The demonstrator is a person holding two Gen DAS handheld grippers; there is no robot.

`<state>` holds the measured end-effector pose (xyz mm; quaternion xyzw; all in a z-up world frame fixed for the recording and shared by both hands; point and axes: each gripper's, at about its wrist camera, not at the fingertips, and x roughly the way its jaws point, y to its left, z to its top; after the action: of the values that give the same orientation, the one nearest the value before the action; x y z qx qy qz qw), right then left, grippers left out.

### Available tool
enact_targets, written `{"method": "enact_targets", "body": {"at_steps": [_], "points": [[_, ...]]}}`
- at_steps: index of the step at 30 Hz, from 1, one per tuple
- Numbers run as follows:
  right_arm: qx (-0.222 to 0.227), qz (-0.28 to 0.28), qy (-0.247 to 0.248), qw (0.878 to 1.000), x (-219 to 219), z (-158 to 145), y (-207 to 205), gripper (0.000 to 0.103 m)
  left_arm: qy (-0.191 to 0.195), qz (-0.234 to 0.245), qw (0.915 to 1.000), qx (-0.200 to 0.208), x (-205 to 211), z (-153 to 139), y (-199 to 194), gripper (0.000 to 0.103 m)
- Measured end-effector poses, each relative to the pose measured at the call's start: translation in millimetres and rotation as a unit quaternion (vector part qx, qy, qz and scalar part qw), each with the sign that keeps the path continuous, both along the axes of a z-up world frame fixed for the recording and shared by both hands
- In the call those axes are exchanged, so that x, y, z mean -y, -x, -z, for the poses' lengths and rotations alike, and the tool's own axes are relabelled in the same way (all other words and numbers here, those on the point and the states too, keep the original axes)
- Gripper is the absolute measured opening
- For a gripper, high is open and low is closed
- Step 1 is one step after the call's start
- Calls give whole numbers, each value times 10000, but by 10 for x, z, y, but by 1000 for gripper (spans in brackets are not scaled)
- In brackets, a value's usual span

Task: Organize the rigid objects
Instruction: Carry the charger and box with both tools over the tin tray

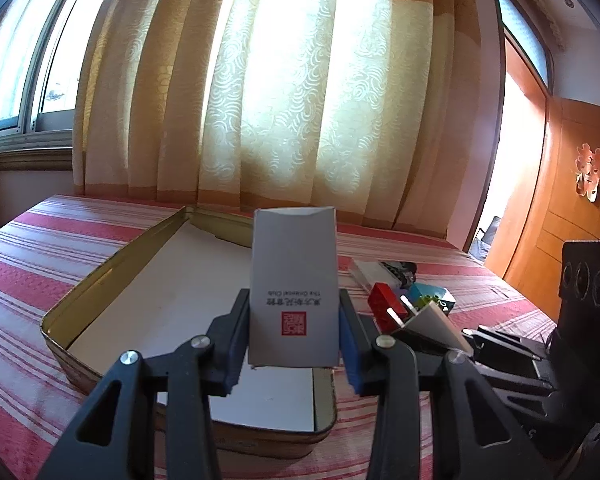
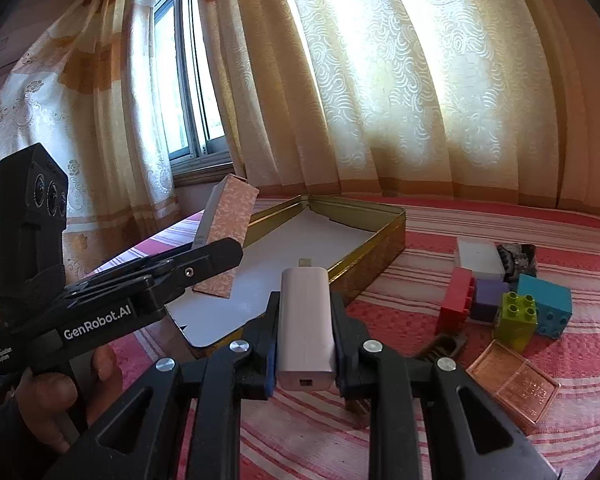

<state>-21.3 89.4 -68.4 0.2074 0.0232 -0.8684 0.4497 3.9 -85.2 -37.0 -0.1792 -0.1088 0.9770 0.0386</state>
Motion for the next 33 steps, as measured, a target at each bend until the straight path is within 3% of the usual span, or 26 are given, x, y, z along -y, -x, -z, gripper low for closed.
{"method": "enact_targets", "body": {"at_steps": [33], "points": [[89, -513, -130, 9986, 319, 10, -102, 23, 125, -194, 9997, 91, 336, 15, -42, 40]]}}
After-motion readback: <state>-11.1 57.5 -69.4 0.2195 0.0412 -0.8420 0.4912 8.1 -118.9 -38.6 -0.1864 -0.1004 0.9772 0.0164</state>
